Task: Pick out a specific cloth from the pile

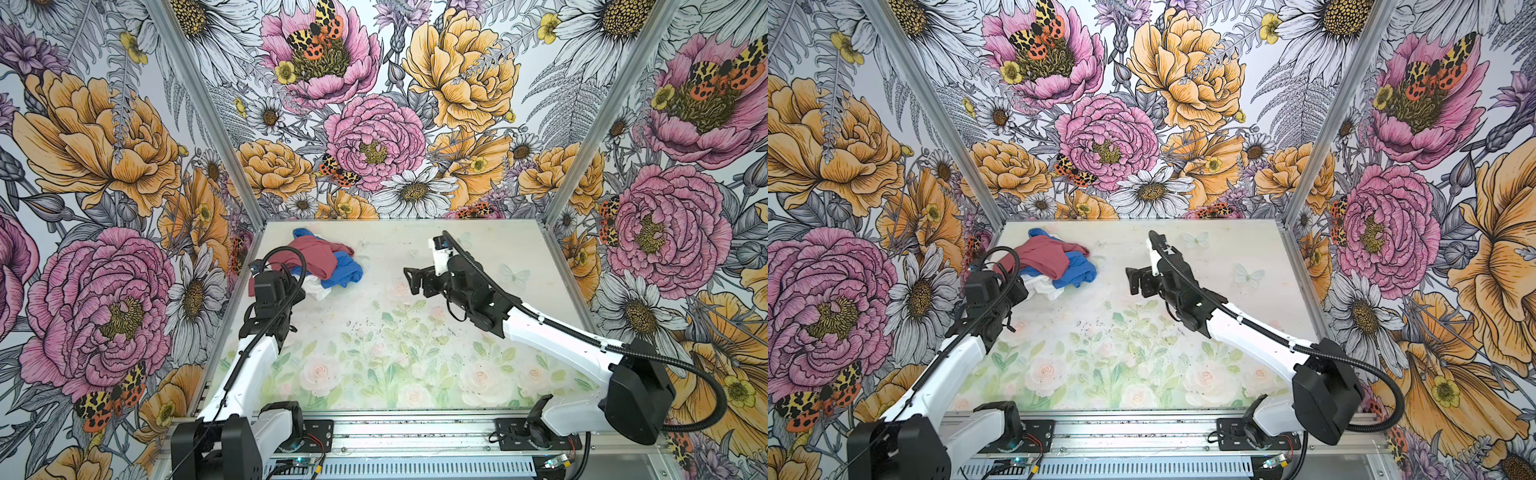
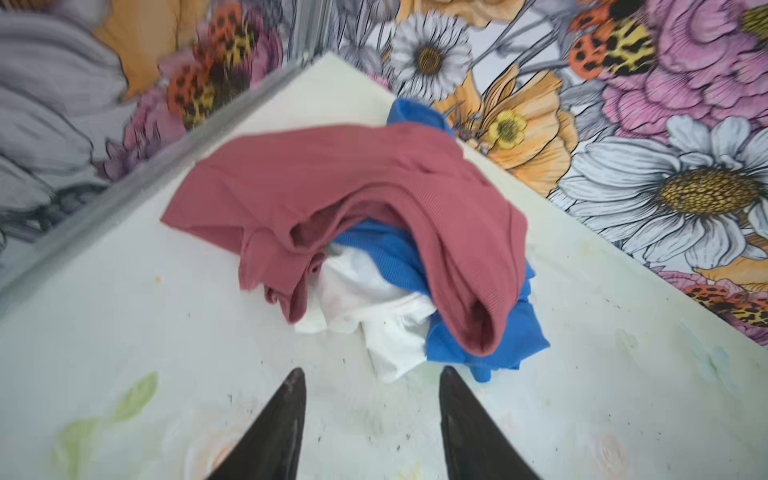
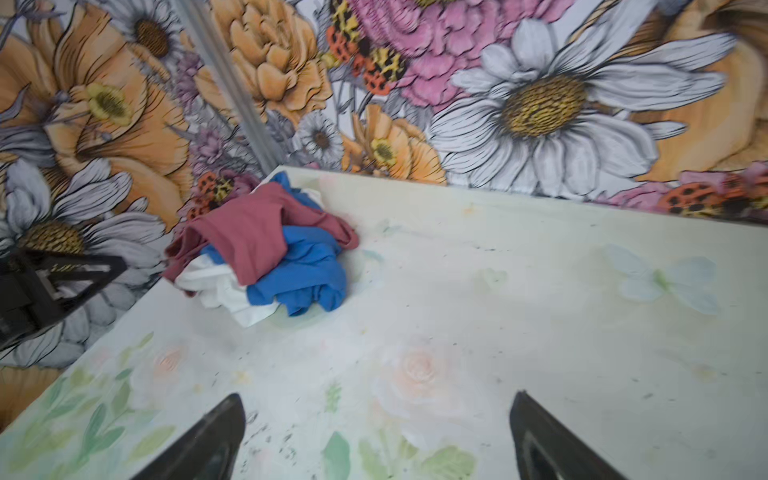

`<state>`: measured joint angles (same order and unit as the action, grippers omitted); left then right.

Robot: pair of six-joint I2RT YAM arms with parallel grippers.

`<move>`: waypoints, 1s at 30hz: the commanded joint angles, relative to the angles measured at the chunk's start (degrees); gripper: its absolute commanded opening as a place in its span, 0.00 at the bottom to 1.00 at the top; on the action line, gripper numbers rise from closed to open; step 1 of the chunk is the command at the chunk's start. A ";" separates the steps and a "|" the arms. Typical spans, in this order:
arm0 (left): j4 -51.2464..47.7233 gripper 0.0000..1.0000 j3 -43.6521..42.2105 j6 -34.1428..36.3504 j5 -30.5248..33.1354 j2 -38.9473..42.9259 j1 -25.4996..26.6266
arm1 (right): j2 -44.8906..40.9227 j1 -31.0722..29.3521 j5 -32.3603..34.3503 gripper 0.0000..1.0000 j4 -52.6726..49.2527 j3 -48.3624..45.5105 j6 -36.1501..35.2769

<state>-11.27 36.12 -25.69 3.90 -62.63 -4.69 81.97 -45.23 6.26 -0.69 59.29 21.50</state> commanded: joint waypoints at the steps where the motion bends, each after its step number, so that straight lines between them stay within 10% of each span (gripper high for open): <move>1: -3.44 0.51 1.93 -4.31 -7.53 -1.39 -0.24 | 4.28 -5.64 -1.66 0.99 -2.12 5.37 2.23; 30: 1.24 0.35 15.80 -7.57 1.21 -27.51 -1.38 | 5.23 -8.63 -1.95 0.99 -0.52 3.52 1.25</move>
<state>-10.48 50.70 -33.01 3.22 -89.47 -5.65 89.56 -54.30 3.16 -1.10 63.83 23.92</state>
